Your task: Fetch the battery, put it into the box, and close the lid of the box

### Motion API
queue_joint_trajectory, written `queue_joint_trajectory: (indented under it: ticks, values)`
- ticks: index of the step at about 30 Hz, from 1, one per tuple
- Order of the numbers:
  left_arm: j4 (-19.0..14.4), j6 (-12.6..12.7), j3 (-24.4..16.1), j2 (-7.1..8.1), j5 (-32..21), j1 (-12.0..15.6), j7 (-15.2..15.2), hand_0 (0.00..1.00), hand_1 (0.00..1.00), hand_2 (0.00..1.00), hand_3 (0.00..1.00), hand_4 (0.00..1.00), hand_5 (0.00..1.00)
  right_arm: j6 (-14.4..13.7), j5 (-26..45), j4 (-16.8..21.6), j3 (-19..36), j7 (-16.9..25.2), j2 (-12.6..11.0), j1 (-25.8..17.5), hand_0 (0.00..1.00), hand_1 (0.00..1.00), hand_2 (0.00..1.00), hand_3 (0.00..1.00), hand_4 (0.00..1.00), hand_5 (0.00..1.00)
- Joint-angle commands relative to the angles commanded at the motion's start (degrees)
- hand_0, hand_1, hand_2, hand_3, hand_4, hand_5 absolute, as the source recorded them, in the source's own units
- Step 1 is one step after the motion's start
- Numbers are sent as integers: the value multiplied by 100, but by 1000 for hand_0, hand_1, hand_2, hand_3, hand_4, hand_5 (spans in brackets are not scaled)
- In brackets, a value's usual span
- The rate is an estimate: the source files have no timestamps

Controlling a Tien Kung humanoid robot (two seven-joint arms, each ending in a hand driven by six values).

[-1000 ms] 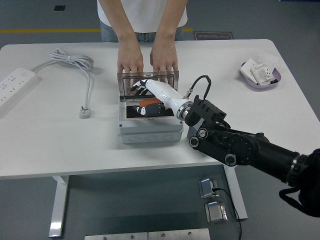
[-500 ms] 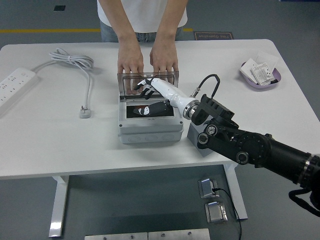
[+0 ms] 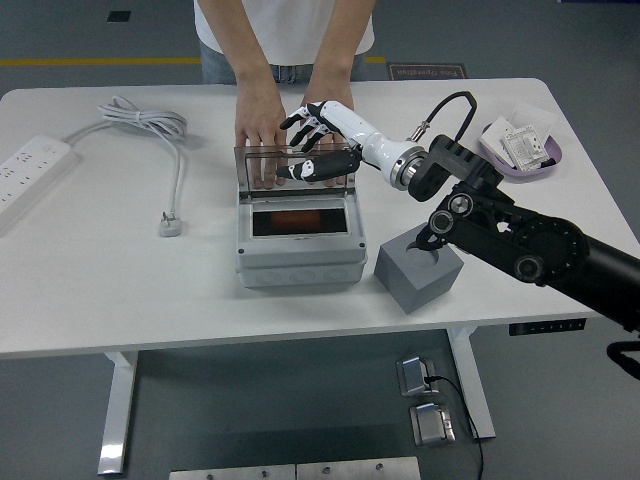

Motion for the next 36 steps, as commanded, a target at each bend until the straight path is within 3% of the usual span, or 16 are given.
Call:
queue_joint_trajectory:
  ticks: [10, 15, 21, 36]
  values:
    - [-2, -15, -145, 9, 224, -45, 59, 730, 750, 731, 693, 574, 477, 122, 521, -1228, -424, 174, 259, 487, 786, 582, 611, 700, 893, 301]
    - [1, -20, -161, -8, 276, -59, 68, 730, 750, 731, 692, 570, 477, 120, 639, -1460, -512, 275, 261, 450, 793, 582, 618, 697, 896, 304]
    - [3, -19, -168, -18, 303, -45, 69, 730, 750, 731, 691, 569, 476, 83, 584, -1294, -550, 307, 181, 326, 795, 582, 632, 697, 898, 307]
    - [-21, 12, 218, 15, -144, -24, -75, 730, 751, 731, 691, 570, 480, 1, 250, -89, -584, 121, -410, 8, 751, 574, 634, 690, 905, 346]
